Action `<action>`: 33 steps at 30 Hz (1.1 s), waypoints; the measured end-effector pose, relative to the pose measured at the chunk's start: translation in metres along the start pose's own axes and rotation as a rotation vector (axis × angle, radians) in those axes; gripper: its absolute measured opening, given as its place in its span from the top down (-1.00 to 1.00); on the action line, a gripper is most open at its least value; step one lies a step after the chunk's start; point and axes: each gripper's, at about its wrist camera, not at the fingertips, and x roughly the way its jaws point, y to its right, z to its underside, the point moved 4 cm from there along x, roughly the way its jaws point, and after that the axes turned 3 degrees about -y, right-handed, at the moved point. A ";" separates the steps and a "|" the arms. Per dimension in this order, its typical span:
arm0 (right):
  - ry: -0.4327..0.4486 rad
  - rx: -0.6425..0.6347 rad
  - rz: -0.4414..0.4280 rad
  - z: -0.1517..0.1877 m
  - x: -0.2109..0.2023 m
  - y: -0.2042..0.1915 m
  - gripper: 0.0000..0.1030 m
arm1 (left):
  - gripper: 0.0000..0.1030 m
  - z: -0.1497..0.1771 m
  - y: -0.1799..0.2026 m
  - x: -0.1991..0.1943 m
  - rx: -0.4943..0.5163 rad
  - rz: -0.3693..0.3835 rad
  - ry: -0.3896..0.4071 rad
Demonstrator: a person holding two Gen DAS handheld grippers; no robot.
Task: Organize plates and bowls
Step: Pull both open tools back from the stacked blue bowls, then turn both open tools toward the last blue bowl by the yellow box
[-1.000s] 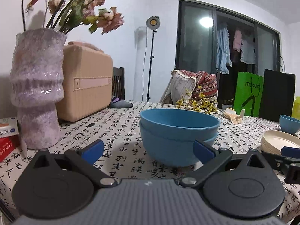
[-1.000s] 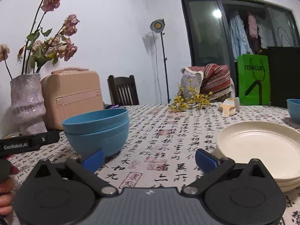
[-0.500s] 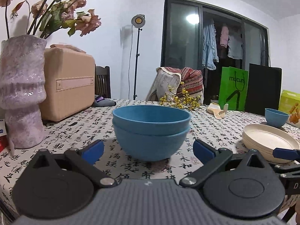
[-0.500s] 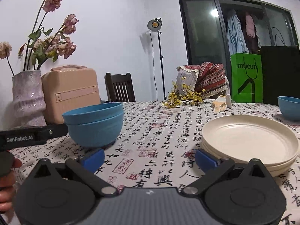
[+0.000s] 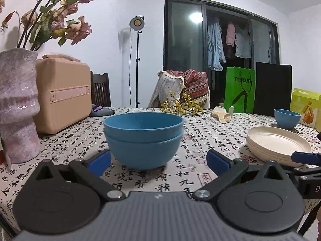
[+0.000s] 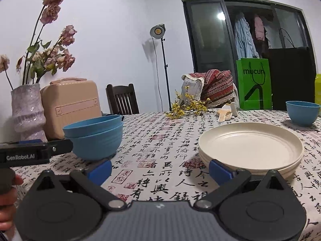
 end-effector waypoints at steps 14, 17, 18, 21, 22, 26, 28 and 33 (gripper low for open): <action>0.013 0.049 0.049 0.003 -0.013 0.030 -1.00 | -1.00 -0.001 0.026 0.005 0.029 0.046 -0.007; 0.016 0.056 0.061 0.003 -0.014 0.036 -1.00 | -1.00 -0.001 0.031 0.008 0.036 0.055 -0.011; 0.016 0.059 0.065 0.003 -0.015 0.039 -1.00 | -1.00 -0.002 0.033 0.009 0.037 0.059 -0.011; 0.020 0.069 0.078 0.002 -0.016 0.045 -1.00 | -1.00 -0.004 0.038 0.011 0.043 0.070 -0.009; 0.021 0.073 0.083 0.002 -0.017 0.048 -1.00 | -1.00 -0.004 0.040 0.012 0.046 0.073 -0.008; 0.031 0.085 0.100 0.000 -0.018 0.059 -1.00 | -1.00 -0.007 0.049 0.016 0.062 0.078 -0.004; 0.037 0.092 0.117 -0.002 -0.019 0.065 -1.00 | -1.00 -0.009 0.053 0.018 0.070 0.078 -0.002; 0.052 0.118 0.151 -0.007 -0.022 0.084 -1.00 | -1.00 -0.015 0.066 0.025 0.082 0.094 0.007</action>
